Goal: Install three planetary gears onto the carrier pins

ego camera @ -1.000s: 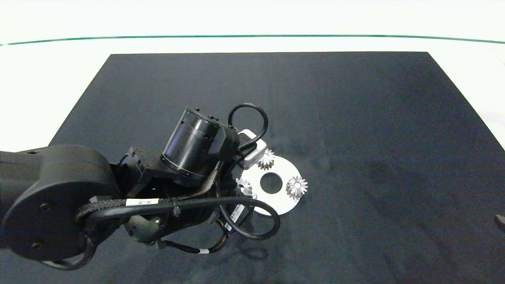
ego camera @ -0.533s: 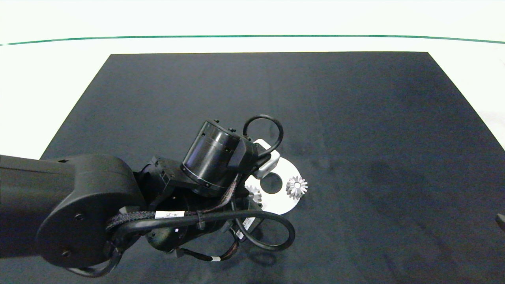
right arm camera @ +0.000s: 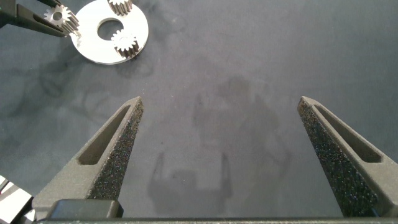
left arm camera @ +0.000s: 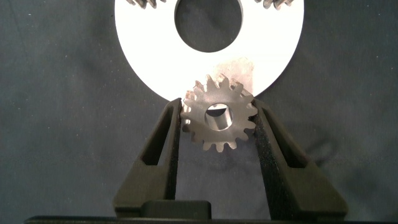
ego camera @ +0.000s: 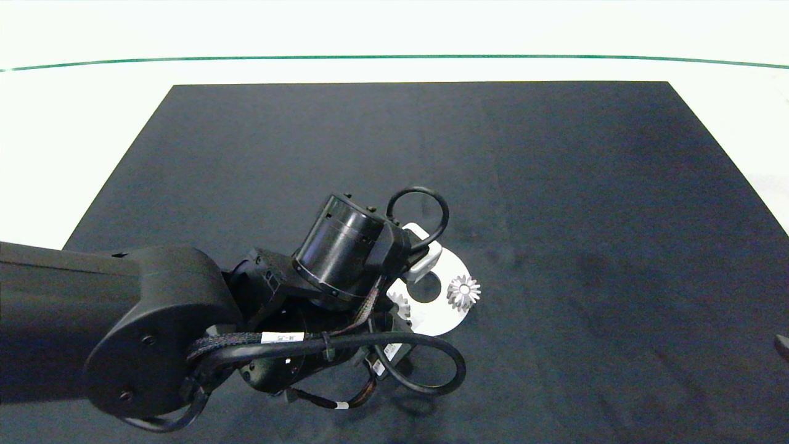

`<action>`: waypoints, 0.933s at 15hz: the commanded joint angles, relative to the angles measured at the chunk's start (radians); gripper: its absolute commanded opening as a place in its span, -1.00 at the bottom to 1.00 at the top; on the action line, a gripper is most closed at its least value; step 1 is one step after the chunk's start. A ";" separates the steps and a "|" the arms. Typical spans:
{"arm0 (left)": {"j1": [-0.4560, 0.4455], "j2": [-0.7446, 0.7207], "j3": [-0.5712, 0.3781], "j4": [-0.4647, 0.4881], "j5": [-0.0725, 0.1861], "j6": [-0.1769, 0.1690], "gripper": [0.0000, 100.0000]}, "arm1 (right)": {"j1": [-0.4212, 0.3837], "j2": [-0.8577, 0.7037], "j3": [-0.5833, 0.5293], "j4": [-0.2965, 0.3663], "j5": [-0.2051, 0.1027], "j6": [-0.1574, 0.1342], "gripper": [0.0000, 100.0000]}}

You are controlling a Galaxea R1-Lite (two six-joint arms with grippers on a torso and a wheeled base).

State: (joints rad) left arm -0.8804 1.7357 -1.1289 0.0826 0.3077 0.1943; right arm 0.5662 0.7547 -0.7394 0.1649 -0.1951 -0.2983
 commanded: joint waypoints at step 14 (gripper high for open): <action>0.006 0.013 0.011 -0.038 0.013 0.010 1.00 | 0.001 -0.003 0.000 0.001 -0.001 -0.002 1.00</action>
State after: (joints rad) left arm -0.8732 1.7511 -1.1189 0.0432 0.3185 0.2030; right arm 0.5670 0.7534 -0.7394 0.1649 -0.1953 -0.2983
